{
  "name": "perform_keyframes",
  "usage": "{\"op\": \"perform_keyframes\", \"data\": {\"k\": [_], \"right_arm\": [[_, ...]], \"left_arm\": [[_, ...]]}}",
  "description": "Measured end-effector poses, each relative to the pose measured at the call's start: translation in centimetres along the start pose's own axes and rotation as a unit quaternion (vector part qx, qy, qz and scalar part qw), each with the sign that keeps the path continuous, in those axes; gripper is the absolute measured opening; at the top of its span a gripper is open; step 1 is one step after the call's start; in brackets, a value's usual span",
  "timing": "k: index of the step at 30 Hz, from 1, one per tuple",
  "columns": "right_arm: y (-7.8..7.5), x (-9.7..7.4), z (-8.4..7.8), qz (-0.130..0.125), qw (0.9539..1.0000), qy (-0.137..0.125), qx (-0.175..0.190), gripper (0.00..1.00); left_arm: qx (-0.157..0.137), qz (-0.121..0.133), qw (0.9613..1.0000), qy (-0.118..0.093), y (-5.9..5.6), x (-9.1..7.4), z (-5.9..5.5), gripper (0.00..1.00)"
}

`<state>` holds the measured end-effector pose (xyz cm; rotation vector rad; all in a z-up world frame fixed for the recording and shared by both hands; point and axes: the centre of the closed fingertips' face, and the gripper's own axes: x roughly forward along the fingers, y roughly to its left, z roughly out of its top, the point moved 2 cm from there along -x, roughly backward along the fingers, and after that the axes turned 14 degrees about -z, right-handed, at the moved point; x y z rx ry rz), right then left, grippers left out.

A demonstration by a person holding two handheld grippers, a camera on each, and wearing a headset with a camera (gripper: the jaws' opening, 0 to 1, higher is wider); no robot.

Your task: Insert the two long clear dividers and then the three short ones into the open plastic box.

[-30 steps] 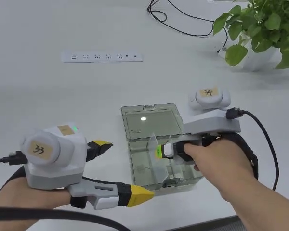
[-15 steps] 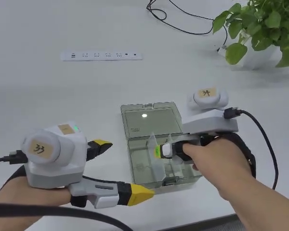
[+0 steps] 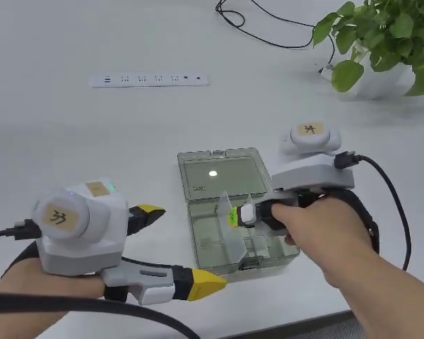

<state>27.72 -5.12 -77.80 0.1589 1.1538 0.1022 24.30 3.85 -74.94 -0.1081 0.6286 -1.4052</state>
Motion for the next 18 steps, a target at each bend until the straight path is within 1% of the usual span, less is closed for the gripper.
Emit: {"op": "perform_keyframes", "data": {"k": [13, 18], "right_arm": [[0.03, -0.13, 0.06, 0.001, 0.9998, 0.013, 0.013, 0.05], [-0.25, -0.09, 0.16, 0.003, 0.9997, 0.016, 0.019, 0.05]], "left_arm": [[-0.001, -0.001, 1.0, -0.002, 0.14, 0.02, 0.0, 0.95], [-0.002, -0.002, 1.0, -0.003, 0.05, 0.13, 0.02, 0.95]]}}
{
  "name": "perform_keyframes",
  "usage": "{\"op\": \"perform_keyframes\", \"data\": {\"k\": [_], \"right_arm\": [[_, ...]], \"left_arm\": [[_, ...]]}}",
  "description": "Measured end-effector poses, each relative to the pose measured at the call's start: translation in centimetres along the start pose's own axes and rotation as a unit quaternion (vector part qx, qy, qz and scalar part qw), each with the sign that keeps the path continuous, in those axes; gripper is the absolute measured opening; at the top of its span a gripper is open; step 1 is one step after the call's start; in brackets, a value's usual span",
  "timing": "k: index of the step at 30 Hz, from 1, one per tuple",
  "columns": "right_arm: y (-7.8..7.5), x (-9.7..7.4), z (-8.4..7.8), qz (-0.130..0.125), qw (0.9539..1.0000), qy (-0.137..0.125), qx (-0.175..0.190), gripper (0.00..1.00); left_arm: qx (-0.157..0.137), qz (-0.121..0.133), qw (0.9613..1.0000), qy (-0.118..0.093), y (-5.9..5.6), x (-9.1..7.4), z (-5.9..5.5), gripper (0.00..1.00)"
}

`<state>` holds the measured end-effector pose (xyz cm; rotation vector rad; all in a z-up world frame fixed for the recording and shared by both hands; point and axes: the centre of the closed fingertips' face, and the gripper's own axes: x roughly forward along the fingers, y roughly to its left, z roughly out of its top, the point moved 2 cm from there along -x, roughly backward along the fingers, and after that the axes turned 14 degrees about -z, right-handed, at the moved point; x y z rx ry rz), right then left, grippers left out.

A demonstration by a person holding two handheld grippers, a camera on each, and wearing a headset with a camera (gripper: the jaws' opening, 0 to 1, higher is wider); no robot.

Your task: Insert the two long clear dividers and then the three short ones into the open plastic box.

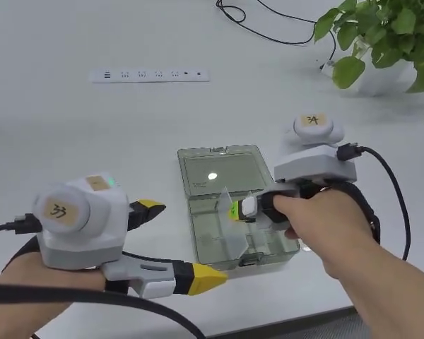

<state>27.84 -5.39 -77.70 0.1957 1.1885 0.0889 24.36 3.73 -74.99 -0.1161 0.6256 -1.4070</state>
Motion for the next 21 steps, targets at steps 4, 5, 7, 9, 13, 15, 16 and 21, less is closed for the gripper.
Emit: {"op": "perform_keyframes", "data": {"k": [4, 5, 7, 9, 13, 15, 16, 21], "right_arm": [[-0.01, -0.01, 0.01, 0.002, 1.0, 0.004, 0.005, 0.05], [0.04, -0.02, 0.02, 0.003, 1.0, 0.003, 0.005, 0.05], [0.14, -0.02, 0.07, 0.001, 1.0, 0.004, 0.001, 0.05], [0.1, 0.03, 0.1, 0.002, 1.0, 0.007, 0.003, 0.04], [0.11, 0.0, 0.09, 0.001, 1.0, 0.005, 0.002, 0.05], [0.09, 0.01, 0.13, 0.0, 1.0, 0.005, -0.001, 0.05], [0.09, 0.03, 0.15, -0.001, 1.0, 0.005, 0.0, 0.05], [0.43, -0.17, -0.18, -0.005, 0.9999, 0.001, -0.011, 0.05]], "left_arm": [[-0.001, 0.0, 1.0, 0.0, -0.05, 0.03, -0.05, 0.95], [-0.002, 0.0, 1.0, 0.001, -0.03, 0.03, -0.09, 0.95], [-0.002, 0.0, 1.0, 0.0, -0.04, 0.02, -0.08, 0.95], [-0.002, 0.0, 1.0, 0.0, -0.06, 0.02, -0.08, 0.95], [-0.003, -0.001, 1.0, 0.001, -0.12, 0.13, -0.22, 0.95], [-0.002, -0.003, 1.0, 0.001, -0.18, 0.19, -0.17, 0.95], [-0.002, -0.003, 1.0, 0.0, -0.21, 0.23, -0.12, 0.95], [-0.001, -0.004, 1.0, 0.0, -0.17, 0.31, -0.04, 0.95]]}}
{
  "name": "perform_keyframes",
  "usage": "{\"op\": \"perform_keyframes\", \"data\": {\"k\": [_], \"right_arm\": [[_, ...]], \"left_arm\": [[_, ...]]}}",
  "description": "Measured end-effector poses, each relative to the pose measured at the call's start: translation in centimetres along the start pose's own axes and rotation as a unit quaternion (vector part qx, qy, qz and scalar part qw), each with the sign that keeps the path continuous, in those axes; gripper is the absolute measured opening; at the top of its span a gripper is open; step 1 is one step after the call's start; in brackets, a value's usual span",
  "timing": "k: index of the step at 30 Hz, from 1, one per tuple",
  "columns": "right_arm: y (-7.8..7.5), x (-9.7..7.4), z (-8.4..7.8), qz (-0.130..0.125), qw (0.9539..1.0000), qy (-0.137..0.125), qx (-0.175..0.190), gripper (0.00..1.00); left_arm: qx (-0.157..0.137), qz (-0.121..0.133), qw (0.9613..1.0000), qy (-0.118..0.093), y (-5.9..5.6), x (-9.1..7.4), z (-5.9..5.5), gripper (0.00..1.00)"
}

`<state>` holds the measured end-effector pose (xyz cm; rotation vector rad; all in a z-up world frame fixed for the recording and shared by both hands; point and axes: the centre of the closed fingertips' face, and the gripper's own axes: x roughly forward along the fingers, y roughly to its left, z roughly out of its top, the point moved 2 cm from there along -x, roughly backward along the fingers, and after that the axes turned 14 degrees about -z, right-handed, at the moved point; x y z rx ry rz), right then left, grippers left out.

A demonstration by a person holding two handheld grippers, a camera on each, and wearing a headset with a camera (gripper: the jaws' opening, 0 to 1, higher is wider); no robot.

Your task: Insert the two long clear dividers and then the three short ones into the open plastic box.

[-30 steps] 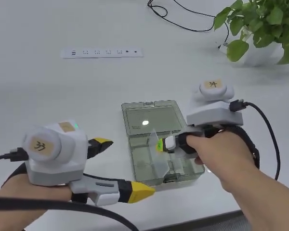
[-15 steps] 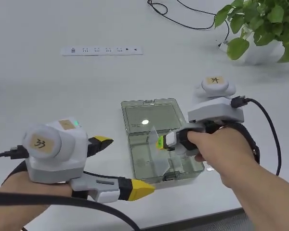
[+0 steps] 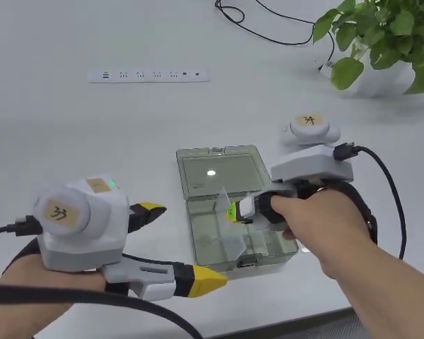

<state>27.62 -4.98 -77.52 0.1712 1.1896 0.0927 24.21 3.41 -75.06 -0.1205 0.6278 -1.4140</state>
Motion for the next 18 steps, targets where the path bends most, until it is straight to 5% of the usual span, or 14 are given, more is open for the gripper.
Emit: {"op": "perform_keyframes", "data": {"k": [18], "right_arm": [[0.5, 0.9, -0.6, 0.017, 0.9987, -0.017, -0.046, 0.08]], "left_arm": [[0.005, 0.002, 1.0, 0.008, 0.1, -0.1, -0.3, 0.97]]}}
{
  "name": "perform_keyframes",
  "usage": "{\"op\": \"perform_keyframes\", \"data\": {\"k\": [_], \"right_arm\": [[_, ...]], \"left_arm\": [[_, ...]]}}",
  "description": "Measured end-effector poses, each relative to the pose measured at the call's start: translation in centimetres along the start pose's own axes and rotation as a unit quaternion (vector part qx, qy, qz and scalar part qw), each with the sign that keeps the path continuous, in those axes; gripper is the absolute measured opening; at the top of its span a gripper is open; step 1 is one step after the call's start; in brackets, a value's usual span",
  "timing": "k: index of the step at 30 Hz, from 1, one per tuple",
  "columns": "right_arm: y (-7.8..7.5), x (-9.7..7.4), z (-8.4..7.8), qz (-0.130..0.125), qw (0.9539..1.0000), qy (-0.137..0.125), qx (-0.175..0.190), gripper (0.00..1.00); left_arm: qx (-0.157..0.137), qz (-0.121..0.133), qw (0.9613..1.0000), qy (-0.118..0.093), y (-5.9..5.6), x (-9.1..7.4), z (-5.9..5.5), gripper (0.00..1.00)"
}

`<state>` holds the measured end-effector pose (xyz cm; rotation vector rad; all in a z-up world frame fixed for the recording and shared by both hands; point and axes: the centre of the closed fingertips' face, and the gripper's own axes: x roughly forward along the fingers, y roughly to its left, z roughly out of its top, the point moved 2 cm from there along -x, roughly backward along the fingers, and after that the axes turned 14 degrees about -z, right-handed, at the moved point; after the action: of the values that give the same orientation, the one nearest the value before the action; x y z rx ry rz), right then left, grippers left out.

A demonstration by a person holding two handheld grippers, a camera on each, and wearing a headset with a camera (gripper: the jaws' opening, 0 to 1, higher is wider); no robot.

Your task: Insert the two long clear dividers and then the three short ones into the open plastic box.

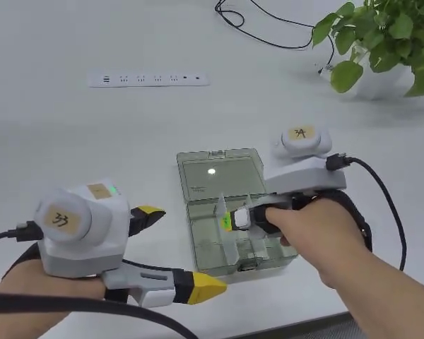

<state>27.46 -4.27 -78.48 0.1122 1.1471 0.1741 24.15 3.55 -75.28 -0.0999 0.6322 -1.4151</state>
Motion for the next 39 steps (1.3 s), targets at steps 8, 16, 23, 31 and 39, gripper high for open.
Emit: {"op": "perform_keyframes", "data": {"k": [8, 16, 23, 31, 39], "right_arm": [[-0.2, 0.9, -0.4, 0.011, 0.9999, 0.003, -0.008, 0.09], [-0.2, 1.5, -0.5, 0.017, 0.9998, 0.006, -0.01, 0.1], [-0.2, 1.8, -0.6, 0.022, 0.9997, 0.006, -0.012, 0.11], [-0.5, 1.1, -0.1, 0.044, 0.999, -0.009, 0.005, 0.16], [-1.0, -0.9, 1.1, 0.088, 0.9952, -0.034, 0.028, 0.26]], "left_arm": [[0.0, 0.0, 1.0, 0.001, 0.0, 0.1, 0.1, 0.97], [-0.001, 0.002, 1.0, 0.002, 0.0, 0.0, -0.1, 0.97], [-0.002, 0.005, 1.0, 0.002, 0.0, -0.1, 0.0, 0.97], [-0.003, 0.011, 0.9999, 0.001, -0.1, -0.4, 0.0, 0.97], [-0.004, 0.021, 0.9998, 0.0, -0.4, -0.7, 0.1, 0.98]]}}
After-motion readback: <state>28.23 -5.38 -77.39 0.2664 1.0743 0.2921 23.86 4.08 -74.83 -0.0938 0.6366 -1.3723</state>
